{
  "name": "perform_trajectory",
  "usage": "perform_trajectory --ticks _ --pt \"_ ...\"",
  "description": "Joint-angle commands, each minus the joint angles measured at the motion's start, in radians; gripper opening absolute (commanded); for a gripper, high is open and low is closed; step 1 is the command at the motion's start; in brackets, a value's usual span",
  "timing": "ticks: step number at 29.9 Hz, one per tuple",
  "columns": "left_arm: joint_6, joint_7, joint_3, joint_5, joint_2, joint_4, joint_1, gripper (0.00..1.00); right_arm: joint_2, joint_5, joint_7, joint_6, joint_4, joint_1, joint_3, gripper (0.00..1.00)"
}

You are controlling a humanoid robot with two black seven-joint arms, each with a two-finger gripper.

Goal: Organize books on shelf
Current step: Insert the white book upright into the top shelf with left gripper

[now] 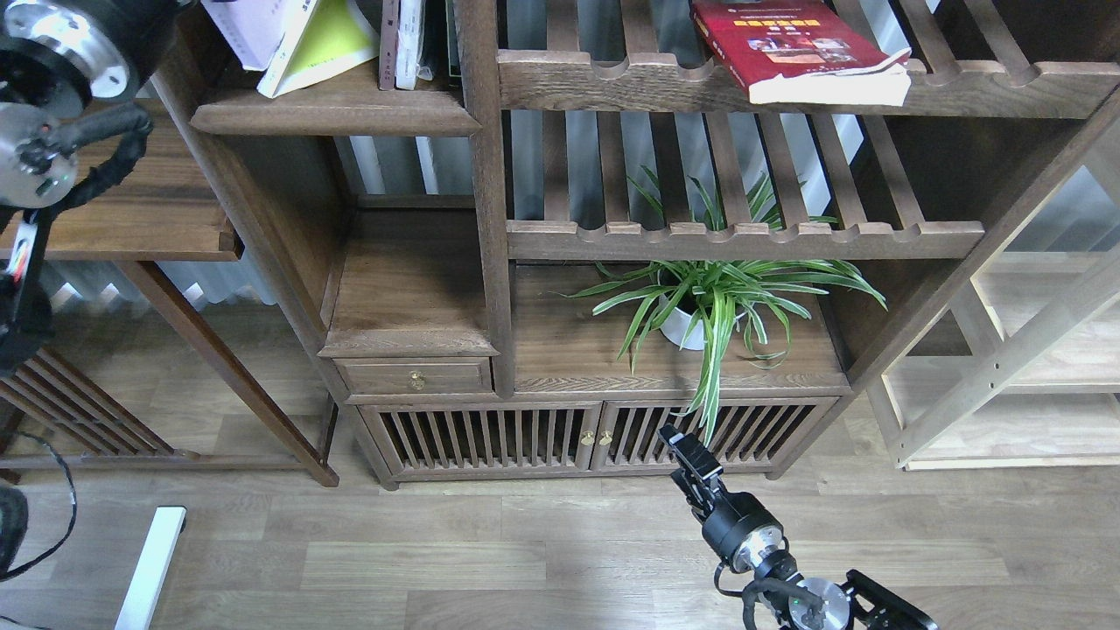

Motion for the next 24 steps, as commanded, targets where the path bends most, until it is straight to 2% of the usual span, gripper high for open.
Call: perform_trajectory --ticks 1,6,12,20,22,24 --pt "0.001 0.0 0.028 0.0 -0.002 0.046 -0.035 0.08 0.0 0.013 0.0 0.0 -0.001 -0.004 0.0 0.99" --pt "-0.011 0.0 0.051 -0.003 -0.007 0.134 -0.078 0.08 0.0 0.021 0.0 0.0 0.001 -0.005 0.0 0.99" --pt "-0.013 0.0 0.101 -0.012 -0.093 0.286 -0.157 0.09 0.0 0.021 0.0 0.0 0.001 -0.005 0.0 0.99" --pt "-0.011 0.0 0.118 -0.012 -0.14 0.329 -0.173 0.08 0.0 0.025 0.0 0.0 0.001 -0.014 0.0 0.99" --pt "-0.013 0.0 0.124 -0.012 -0.142 0.336 -0.177 0.14 0.0 0.027 0.0 0.0 0.001 -0.016 0.0 0.99" --pt "-0.011 0.0 0.135 -0.012 -0.14 0.346 -0.177 0.32 0.0 0.027 0.0 0.0 0.001 -0.016 0.0 0.99"
